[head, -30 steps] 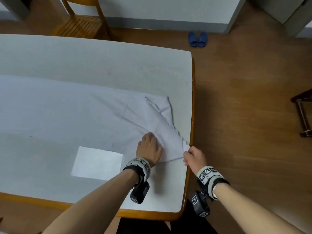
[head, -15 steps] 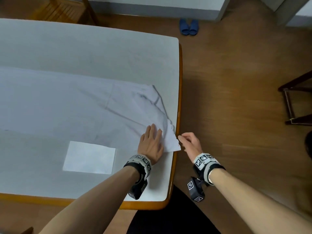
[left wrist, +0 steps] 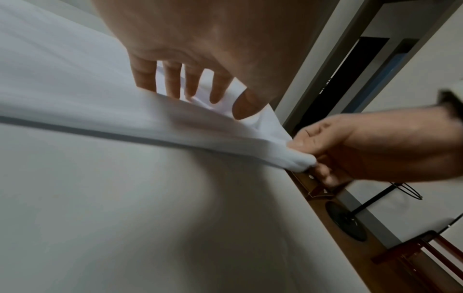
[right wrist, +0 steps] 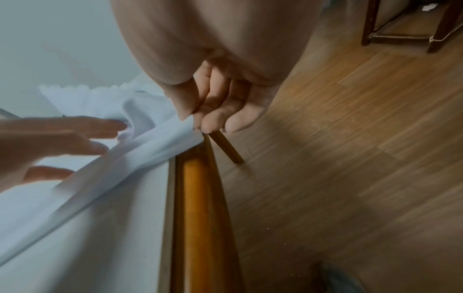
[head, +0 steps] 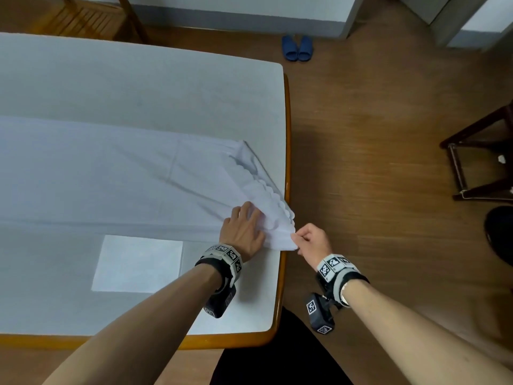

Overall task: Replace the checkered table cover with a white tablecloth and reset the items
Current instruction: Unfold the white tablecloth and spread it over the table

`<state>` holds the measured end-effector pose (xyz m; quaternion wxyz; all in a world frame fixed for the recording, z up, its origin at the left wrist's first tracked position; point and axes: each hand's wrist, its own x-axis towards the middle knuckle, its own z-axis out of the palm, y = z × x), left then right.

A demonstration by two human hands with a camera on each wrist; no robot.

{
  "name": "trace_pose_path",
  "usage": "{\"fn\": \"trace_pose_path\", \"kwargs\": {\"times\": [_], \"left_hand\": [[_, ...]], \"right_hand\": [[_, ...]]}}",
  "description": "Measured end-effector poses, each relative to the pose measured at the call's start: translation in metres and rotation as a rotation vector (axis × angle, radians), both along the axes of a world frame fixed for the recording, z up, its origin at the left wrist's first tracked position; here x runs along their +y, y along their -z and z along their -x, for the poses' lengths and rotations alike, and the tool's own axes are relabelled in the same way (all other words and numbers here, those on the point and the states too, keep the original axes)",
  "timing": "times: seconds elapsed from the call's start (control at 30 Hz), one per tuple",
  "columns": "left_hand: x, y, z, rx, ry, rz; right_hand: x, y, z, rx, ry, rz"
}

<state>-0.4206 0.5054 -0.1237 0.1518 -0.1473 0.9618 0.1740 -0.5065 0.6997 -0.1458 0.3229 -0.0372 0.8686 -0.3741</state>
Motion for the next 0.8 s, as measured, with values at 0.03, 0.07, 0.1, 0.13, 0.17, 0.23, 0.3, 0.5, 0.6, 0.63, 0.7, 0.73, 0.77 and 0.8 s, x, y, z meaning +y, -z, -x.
{"fn": "trace_pose_path", "kwargs": {"times": [0.03,0.07,0.1,0.13,0.17,0.23,0.3,0.5,0.6,0.63,0.7,0.73,0.77,0.8], "left_hand": [[0.001,0.001,0.004,-0.011,-0.003,0.013],[0.003,0.002,0.007,-0.019,-0.013,0.024],[0.004,0.004,0.012,-0.028,-0.029,0.029],[0.006,0.005,0.018,-0.037,-0.037,0.031],[0.009,0.007,0.024,-0.041,-0.039,0.031],[0.015,0.008,0.037,-0.033,-0.03,0.021],[0.023,0.007,0.047,-0.021,-0.01,0.01],[0.034,0.009,0.044,0.04,0.054,-0.124],[0.03,0.009,0.029,0.079,-0.102,-0.165],[0.029,0.007,0.022,0.097,-0.17,-0.168],[0.029,0.004,0.007,0.117,-0.323,-0.17],[0.031,0.001,-0.001,0.109,-0.387,-0.171],[0.034,-0.001,-0.008,0.088,-0.433,-0.168],[0.038,-0.003,-0.014,0.054,-0.461,-0.164]], "right_hand": [[0.006,0.004,-0.003,-0.037,-0.005,0.002],[0.01,0.008,-0.008,-0.081,-0.012,0.011],[0.013,0.009,-0.012,-0.123,-0.015,0.026],[0.017,0.012,-0.015,-0.155,-0.007,0.044],[0.02,0.012,-0.019,-0.178,0.01,0.062],[0.025,0.009,-0.02,-0.187,0.06,0.086],[0.031,0.005,-0.014,-0.157,0.124,0.104],[0.018,0.0,0.053,-0.075,0.161,0.164],[-0.017,0.005,0.094,-0.139,0.061,0.146],[-0.031,0.007,0.105,-0.163,0.009,0.124],[-0.057,0.014,0.121,-0.209,-0.079,0.085],[-0.066,0.018,0.127,-0.225,-0.099,0.084],[-0.072,0.02,0.131,-0.224,-0.116,0.089],[-0.076,0.021,0.134,-0.212,-0.136,0.098]]}}
